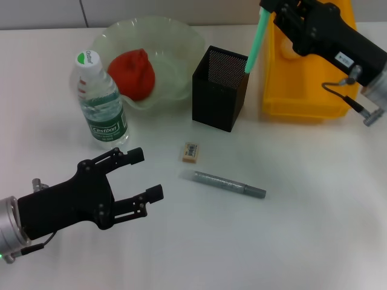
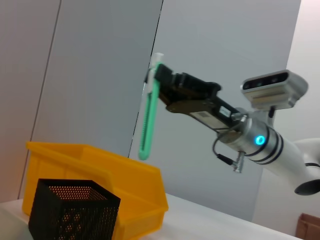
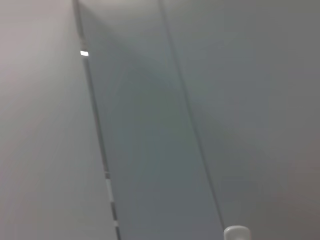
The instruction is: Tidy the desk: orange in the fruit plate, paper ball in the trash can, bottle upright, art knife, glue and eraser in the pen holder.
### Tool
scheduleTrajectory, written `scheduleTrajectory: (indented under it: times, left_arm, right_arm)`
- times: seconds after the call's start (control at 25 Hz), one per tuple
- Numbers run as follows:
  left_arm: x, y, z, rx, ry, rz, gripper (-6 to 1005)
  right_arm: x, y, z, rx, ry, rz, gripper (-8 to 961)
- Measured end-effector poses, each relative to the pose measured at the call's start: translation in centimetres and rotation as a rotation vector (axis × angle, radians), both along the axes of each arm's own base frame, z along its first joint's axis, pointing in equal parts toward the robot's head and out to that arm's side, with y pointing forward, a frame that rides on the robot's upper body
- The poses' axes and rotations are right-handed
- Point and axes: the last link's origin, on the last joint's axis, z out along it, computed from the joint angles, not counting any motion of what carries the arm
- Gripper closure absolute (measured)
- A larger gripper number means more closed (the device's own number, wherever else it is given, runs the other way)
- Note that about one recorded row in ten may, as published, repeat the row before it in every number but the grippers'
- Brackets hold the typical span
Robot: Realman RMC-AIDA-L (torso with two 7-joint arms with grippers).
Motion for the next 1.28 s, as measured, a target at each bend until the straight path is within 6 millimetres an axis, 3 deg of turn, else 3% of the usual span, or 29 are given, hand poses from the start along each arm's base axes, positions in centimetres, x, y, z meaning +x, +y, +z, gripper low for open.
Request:
scheduleTrajectory:
  times: [0.36, 1.28]
  left_arm:
    - [-0.1, -0.2, 0.0, 0.0, 0.0, -0.001, 159]
    - [0.1, 0.1, 0.0, 0.001, 0.0, -0.01, 158]
  right_arm:
    - [-0.8, 2.3, -1.7, -0.028, -0.066, -0.084, 769]
    - [-1.2, 3.2, -2.4, -0.018, -0.125, -0.087, 769]
